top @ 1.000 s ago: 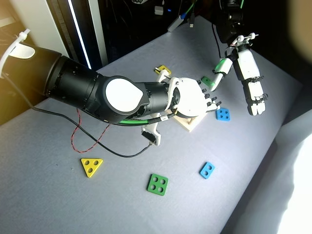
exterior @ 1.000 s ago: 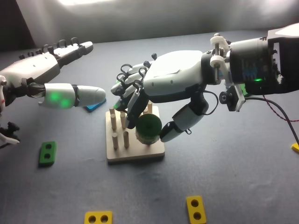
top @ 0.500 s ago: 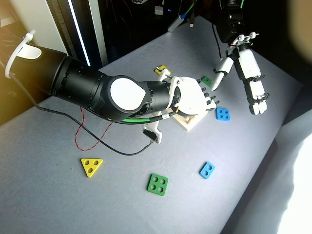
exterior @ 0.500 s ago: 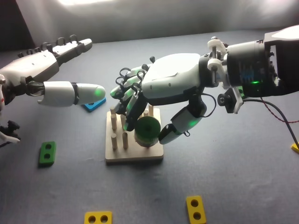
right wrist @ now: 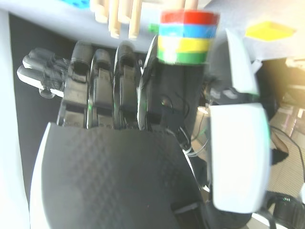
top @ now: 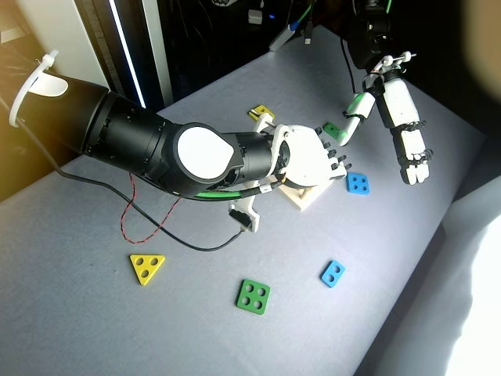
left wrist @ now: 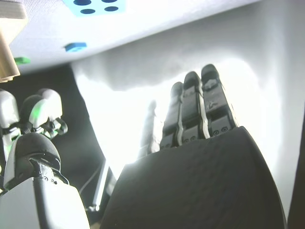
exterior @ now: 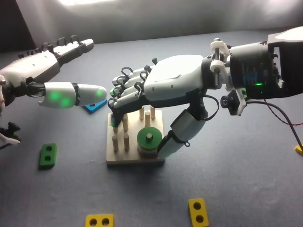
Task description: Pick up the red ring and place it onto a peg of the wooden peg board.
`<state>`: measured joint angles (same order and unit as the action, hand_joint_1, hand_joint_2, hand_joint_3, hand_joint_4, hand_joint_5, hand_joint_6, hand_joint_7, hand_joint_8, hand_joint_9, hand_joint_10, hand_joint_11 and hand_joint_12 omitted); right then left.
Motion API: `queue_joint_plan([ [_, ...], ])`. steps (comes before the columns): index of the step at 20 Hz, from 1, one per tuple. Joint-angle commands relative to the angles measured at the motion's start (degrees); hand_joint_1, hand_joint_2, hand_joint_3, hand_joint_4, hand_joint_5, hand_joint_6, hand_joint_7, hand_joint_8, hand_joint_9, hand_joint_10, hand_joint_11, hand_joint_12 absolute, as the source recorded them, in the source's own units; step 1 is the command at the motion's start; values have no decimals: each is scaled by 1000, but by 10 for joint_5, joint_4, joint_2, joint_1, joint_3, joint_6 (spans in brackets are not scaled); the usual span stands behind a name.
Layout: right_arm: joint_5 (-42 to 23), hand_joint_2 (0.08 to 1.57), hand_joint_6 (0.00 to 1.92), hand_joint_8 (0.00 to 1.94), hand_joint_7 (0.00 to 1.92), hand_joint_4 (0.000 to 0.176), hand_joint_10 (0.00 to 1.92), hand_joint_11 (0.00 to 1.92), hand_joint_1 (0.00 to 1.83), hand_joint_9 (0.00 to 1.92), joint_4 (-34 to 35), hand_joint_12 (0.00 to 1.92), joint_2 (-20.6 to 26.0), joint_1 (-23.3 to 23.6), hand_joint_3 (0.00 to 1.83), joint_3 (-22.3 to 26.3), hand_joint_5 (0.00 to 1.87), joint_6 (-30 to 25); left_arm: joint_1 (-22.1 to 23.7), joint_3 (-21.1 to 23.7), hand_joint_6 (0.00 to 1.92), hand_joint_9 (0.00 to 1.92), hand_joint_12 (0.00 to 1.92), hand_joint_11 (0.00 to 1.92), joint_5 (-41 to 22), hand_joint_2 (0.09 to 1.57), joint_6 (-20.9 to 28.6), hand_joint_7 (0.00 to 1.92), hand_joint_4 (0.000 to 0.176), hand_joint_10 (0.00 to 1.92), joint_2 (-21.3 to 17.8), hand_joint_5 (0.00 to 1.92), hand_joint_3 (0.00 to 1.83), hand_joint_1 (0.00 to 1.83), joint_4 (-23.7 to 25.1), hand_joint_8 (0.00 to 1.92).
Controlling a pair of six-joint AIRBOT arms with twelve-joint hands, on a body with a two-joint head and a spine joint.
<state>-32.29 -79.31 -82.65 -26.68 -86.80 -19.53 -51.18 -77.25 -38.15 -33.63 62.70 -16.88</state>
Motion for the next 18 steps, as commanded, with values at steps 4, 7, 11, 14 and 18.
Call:
queue_joint_plan([
  [4,-23,869,58,3,223,92,0,0,760,76,30,55,-3,4,0,-1,269,-3,7,-3,0,0,0,0,-69,921,3,0,152,0,-3,0,0,283,-4,0],
  [7,-20,881,59,0,221,72,0,0,819,47,8,0,-2,1,5,-1,326,-14,4,-2,0,0,0,0,-71,917,3,0,148,0,-5,0,0,286,-7,0],
  [11,-13,922,9,1,212,49,4,0,842,47,3,299,11,-8,0,-1,305,-25,0,1,0,0,0,0,-75,900,3,0,159,0,-7,0,0,277,-11,0],
  [14,-2,963,0,0,151,0,0,0,839,15,11,295,33,-22,5,0,254,-31,-8,6,0,0,0,0,-84,899,3,0,163,0,-12,0,0,276,-19,0],
  [18,16,993,18,9,78,0,0,0,804,3,95,193,78,-57,8,12,176,8,-17,14,0,0,0,0,-100,895,3,0,174,0,-20,0,0,265,-27,0],
])
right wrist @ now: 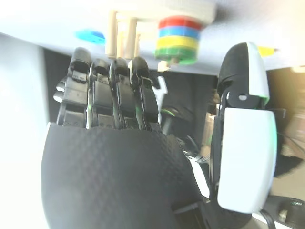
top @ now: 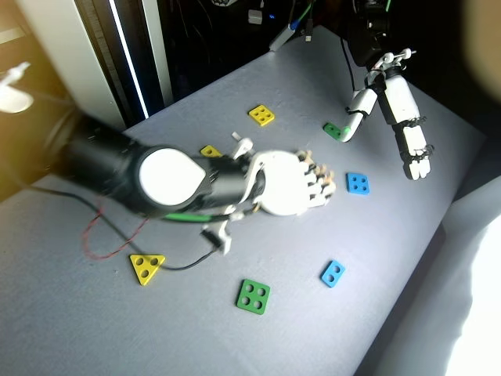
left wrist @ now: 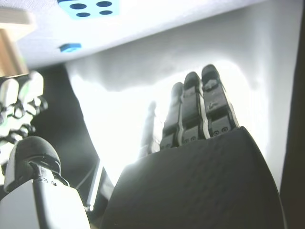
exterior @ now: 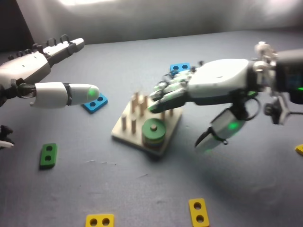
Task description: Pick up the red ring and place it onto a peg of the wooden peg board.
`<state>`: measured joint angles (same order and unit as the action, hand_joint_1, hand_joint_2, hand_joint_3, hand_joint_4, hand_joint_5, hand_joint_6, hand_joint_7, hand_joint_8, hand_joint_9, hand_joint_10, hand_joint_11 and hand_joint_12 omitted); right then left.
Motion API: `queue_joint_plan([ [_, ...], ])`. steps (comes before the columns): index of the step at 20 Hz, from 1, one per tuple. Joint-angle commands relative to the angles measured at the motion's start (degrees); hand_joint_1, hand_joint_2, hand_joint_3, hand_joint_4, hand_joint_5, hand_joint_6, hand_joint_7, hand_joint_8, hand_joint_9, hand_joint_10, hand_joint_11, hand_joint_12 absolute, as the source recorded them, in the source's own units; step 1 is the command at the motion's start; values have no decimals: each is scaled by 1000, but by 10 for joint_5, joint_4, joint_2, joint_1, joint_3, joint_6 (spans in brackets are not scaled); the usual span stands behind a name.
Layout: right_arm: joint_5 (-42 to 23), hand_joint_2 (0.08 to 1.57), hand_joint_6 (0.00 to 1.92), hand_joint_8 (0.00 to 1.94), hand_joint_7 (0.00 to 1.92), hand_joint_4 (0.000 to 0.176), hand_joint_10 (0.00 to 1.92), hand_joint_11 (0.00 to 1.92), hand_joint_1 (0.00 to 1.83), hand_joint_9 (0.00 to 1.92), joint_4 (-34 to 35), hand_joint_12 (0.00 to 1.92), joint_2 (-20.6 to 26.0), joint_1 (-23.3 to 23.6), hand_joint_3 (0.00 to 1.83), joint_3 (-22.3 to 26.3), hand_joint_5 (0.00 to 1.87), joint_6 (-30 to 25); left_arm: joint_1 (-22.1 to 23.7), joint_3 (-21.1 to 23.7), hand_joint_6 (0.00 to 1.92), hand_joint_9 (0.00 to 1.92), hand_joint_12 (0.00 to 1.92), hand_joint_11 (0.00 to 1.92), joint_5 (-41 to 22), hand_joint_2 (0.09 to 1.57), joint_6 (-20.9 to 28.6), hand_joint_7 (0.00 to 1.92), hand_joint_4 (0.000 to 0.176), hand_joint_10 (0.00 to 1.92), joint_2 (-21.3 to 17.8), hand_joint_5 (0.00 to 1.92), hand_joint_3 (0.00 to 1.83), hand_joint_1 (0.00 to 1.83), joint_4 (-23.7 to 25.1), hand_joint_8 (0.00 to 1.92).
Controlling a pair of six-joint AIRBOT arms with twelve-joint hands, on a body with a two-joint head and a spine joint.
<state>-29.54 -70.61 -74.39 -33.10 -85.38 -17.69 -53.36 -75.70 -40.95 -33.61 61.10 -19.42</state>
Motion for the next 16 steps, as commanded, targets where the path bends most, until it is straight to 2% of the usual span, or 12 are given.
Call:
queue_joint_plan([
  [1,-12,997,16,5,64,6,0,0,807,0,76,44,13,-4,5,3,165,29,3,2,0,0,0,0,-79,894,3,0,176,0,-6,0,0,261,-3,0],
  [3,-29,998,15,3,60,8,0,0,808,0,195,4,40,-20,4,12,162,103,-4,10,0,0,0,0,-94,894,8,0,176,0,-13,0,0,260,-3,0],
  [4,-50,988,2,0,11,44,0,0,779,0,273,0,57,-28,0,22,76,148,-10,15,0,0,0,0,-107,899,13,0,176,0,-18,0,0,296,-3,0],
  [6,-97,986,5,0,0,45,0,0,803,0,401,0,97,-40,0,54,68,238,-14,32,0,0,0,0,-137,907,17,0,176,0,-31,0,1,360,0,0],
  [8,-148,984,30,1,2,40,0,0,809,0,480,0,134,-47,0,86,126,296,-14,50,0,0,0,0,-166,904,21,0,173,0,-46,0,0,367,11,0],
  [9,-167,981,46,9,23,27,0,0,811,0,495,0,144,-47,0,94,162,305,-15,58,0,0,0,0,-179,909,21,0,172,0,-54,0,2,379,15,0],
  [10,-177,992,8,2,6,54,0,0,767,0,500,0,148,-46,1,98,76,309,-16,64,0,0,0,0,-189,903,21,0,176,0,-59,0,0,392,17,0],
  [11,-182,992,8,2,6,54,0,0,767,0,500,0,149,-43,1,100,76,309,-17,67,0,0,0,0,-194,903,21,0,176,0,-62,0,0,392,18,0],
  [12,-189,999,4,0,0,82,0,0,806,0,497,0,150,-38,4,104,69,309,-17,69,0,0,0,0,-198,902,21,0,174,0,-65,0,0,391,20,0],
  [13,-192,994,4,0,0,93,0,0,828,0,492,0,150,-34,2,106,68,309,-16,69,0,0,0,0,-199,901,21,0,175,0,-65,0,0,398,22,0],
  [15,-203,995,6,0,0,85,0,0,834,0,489,0,150,-27,2,111,73,308,-13,72,0,0,0,0,-204,909,21,0,165,0,-66,0,2,406,26,0],
  [16,-211,957,18,1,2,56,0,0,679,0,491,0,150,-27,0,112,100,308,-13,74,0,0,0,0,-208,908,22,0,143,0,-67,0,2,384,28,0],
])
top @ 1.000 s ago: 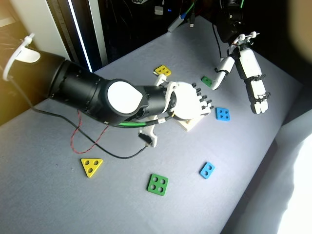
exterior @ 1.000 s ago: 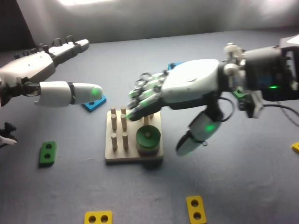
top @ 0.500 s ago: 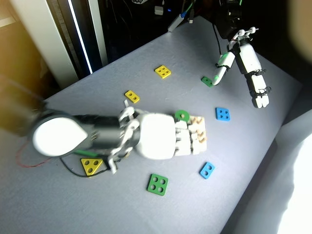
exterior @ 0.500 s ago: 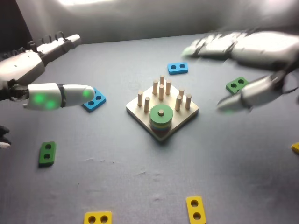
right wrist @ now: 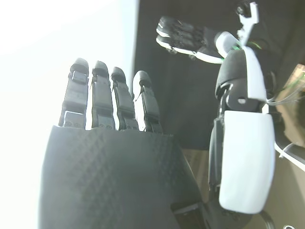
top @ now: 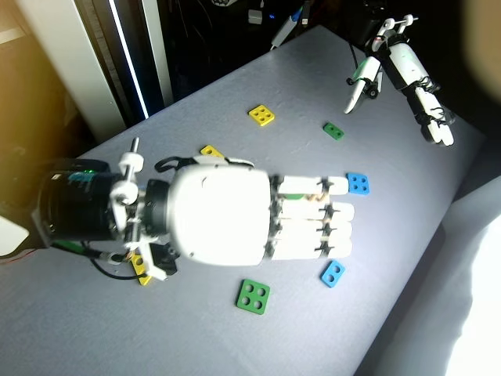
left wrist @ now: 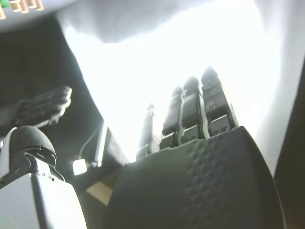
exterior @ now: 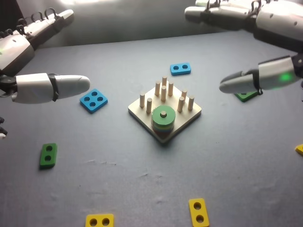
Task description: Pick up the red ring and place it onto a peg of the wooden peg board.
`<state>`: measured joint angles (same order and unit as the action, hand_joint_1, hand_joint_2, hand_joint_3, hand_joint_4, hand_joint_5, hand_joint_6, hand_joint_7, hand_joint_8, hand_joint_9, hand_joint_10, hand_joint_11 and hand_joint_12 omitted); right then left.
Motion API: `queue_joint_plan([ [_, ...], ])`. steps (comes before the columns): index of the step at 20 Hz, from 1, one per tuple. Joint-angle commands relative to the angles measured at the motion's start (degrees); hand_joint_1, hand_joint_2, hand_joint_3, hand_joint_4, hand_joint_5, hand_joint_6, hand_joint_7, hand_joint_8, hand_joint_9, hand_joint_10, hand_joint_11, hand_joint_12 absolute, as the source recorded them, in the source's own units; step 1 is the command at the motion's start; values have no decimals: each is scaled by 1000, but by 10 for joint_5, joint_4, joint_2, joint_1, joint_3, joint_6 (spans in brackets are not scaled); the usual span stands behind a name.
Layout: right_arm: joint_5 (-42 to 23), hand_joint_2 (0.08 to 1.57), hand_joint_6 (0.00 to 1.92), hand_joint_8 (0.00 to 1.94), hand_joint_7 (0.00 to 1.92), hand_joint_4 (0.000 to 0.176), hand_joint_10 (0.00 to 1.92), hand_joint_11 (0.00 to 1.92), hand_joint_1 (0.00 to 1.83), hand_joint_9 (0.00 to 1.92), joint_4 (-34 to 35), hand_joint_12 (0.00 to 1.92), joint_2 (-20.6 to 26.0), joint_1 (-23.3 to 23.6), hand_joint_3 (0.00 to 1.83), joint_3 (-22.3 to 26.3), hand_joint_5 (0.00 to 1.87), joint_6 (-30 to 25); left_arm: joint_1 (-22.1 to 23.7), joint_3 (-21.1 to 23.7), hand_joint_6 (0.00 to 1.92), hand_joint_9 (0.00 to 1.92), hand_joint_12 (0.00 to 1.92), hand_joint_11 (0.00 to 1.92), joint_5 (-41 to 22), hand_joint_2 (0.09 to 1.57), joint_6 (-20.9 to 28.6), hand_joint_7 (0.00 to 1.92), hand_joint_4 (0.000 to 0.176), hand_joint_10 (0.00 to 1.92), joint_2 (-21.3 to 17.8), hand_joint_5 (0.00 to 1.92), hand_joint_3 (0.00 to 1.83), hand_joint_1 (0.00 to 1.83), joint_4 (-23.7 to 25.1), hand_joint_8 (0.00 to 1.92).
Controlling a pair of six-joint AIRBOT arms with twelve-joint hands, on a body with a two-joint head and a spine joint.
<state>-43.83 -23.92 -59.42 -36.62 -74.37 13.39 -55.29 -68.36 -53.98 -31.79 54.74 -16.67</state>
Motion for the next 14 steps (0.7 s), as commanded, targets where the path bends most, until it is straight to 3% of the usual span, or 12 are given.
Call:
queue_joint_plan([
  [1,-79,957,18,1,2,56,0,0,679,0,29,0,2,9,0,4,100,-2,6,4,0,0,0,0,-84,908,5,0,143,0,-6,0,2,384,3,0],
  [2,-88,916,22,11,28,62,0,36,662,0,34,17,6,8,0,8,109,-2,5,8,0,0,0,0,-90,896,5,0,126,0,-8,0,0,335,5,0],
  [3,-108,921,18,13,40,63,3,6,695,25,48,252,15,4,0,17,93,2,5,16,0,0,0,0,-104,925,6,0,166,0,-14,0,8,471,9,0],
  [4,-124,924,18,19,71,52,13,0,728,52,63,377,26,1,0,27,89,12,5,23,0,0,0,0,-119,936,8,0,172,0,-20,0,12,501,14,0],
  [5,-136,969,20,14,96,62,19,0,719,73,72,426,35,-1,0,36,87,23,5,28,0,0,0,0,-130,945,9,0,175,0,-24,0,15,511,17,0],
  [6,-160,1052,16,21,42,66,3,0,686,14,90,84,50,-5,0,48,44,36,5,40,0,0,0,0,-152,965,10,0,174,0,-35,0,22,485,23,0],
  [7,-174,1083,26,25,40,90,0,0,653,2,99,16,59,-7,0,55,62,41,5,47,0,0,0,0,-164,969,10,0,160,0,-41,0,21,456,27,0],
  [8,-195,1083,26,25,40,90,0,0,653,2,116,16,74,-11,0,67,62,56,5,58,0,0,0,0,-185,969,10,0,160,0,-52,0,21,456,32,0],
  [9,-221,1077,34,34,78,116,1,0,745,4,136,0,91,-18,0,80,82,76,3,68,0,0,0,0,-207,954,10,0,140,0,-63,0,11,394,34,0],
  [11,-257,1331,2,2,8,55,0,0,362,0,160,0,110,-29,0,94,6,91,-2,83,9,0,0,0,-238,1101,10,28,145,0,-80,56,29,259,36,0],
  [12,-276,1358,0,0,1,69,0,0,244,0,171,0,118,-35,0,99,0,95,-7,91,19,0,0,0,-257,1099,9,46,141,0,-89,94,16,286,36,4],
  [14,-305,1295,0,0,0,0,0,0,498,0,189,0,132,-42,0,110,0,110,-21,107,23,8,0,0,-297,1144,8,70,129,3,-110,121,26,225,29,10],
])
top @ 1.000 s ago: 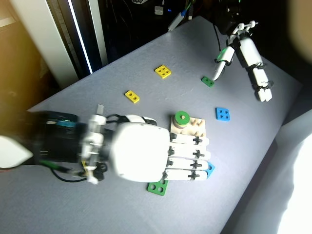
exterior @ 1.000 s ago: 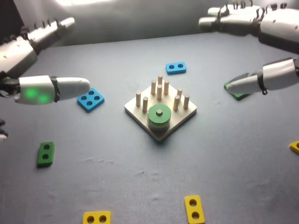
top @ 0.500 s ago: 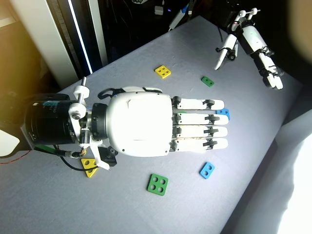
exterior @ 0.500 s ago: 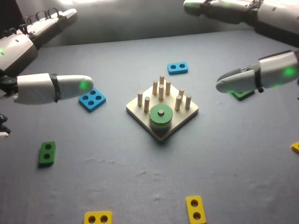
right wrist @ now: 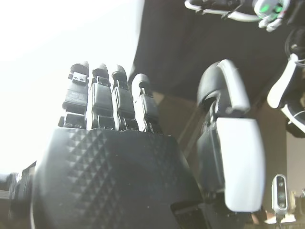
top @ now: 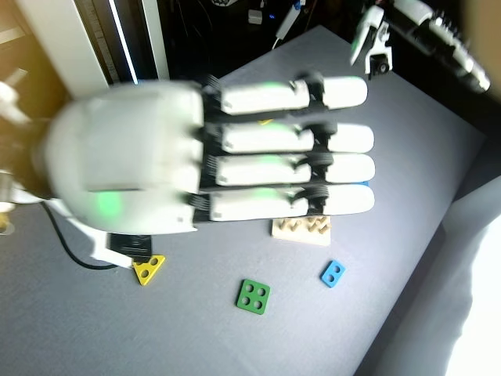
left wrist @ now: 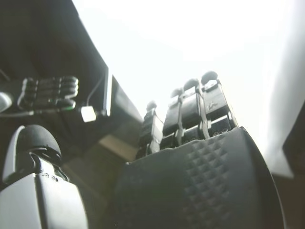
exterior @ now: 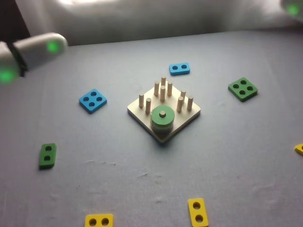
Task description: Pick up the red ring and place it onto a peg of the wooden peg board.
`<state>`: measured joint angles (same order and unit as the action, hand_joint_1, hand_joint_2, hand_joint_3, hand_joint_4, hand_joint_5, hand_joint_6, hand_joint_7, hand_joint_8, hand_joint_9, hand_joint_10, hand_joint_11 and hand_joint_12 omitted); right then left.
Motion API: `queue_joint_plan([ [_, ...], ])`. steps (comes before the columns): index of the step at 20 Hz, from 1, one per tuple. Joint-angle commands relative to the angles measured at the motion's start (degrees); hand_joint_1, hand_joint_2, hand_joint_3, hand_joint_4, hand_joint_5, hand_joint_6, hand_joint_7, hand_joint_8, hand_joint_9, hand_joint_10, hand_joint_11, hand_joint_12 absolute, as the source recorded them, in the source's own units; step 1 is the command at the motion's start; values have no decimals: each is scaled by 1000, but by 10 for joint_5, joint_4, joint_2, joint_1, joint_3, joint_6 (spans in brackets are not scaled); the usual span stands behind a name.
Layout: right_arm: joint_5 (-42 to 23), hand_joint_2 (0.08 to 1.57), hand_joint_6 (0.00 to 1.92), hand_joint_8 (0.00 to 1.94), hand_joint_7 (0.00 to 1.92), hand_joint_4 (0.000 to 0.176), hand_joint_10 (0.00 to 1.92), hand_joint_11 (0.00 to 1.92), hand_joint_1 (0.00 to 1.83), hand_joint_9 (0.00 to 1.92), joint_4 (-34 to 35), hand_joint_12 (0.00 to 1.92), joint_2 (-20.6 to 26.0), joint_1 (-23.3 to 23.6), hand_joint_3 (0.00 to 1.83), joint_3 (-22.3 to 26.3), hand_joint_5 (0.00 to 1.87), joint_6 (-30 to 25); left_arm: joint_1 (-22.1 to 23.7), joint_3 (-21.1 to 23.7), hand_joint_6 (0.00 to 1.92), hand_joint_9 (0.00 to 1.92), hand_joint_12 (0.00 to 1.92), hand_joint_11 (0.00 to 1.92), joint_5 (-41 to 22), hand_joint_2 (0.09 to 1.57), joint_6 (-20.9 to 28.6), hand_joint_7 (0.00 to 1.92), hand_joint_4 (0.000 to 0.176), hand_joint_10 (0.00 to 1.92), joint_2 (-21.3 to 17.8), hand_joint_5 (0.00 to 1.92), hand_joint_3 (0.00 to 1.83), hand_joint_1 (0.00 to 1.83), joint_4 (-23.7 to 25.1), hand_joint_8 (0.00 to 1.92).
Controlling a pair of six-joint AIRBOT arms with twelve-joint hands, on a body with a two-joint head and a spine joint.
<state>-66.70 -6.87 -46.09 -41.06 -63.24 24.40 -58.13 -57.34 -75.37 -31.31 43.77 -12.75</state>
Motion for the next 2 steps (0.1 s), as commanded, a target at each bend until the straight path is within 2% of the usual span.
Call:
queue_joint_plan([
  [1,-89,1329,0,0,0,19,0,0,374,0,26,0,5,-1,0,3,0,5,0,1,35,13,0,0,-98,1127,2,81,120,4,-7,161,13,344,-16,11],
  [2,-100,1329,0,0,0,19,0,0,374,0,32,0,10,-6,0,6,0,7,-7,6,35,13,0,0,-111,1127,1,81,120,4,-12,161,13,344,-21,11],
])
